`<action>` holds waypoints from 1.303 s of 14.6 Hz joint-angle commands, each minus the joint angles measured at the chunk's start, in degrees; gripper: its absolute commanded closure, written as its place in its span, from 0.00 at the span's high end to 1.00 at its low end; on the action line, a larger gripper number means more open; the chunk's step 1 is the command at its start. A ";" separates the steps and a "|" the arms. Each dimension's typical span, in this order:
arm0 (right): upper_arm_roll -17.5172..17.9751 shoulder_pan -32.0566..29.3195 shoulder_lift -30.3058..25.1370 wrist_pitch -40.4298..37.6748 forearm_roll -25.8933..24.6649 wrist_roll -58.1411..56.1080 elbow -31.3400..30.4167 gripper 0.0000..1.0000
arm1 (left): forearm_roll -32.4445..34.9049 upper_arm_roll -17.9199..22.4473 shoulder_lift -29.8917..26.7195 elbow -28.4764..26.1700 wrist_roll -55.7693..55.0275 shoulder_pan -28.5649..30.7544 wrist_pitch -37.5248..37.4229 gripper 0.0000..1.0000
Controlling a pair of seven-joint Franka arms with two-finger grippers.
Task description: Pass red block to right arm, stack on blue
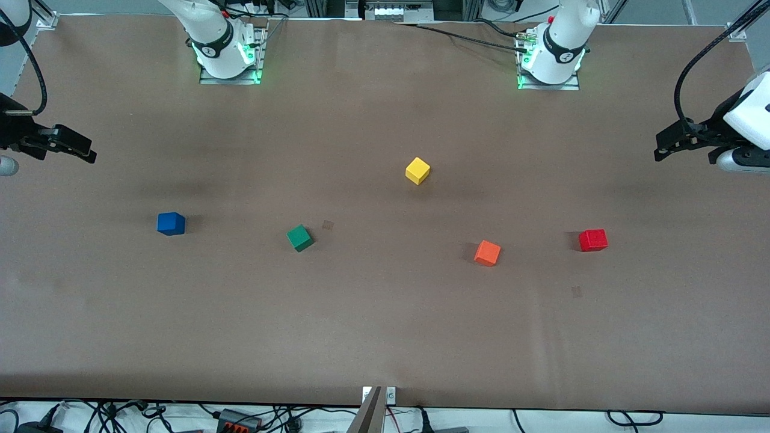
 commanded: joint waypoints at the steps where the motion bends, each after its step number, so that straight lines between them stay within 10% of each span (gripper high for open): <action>1: 0.41 -0.72 -0.62 -0.34 -0.36 -1.01 -0.50 1.00 | 0.54 -0.15 0.74 1.61 0.95 0.29 -0.87 1.00; 19: 0.15 -0.98 -1.50 0.01 -0.97 -1.36 -1.20 1.00 | 0.54 0.21 0.83 1.61 0.59 0.29 -1.23 1.00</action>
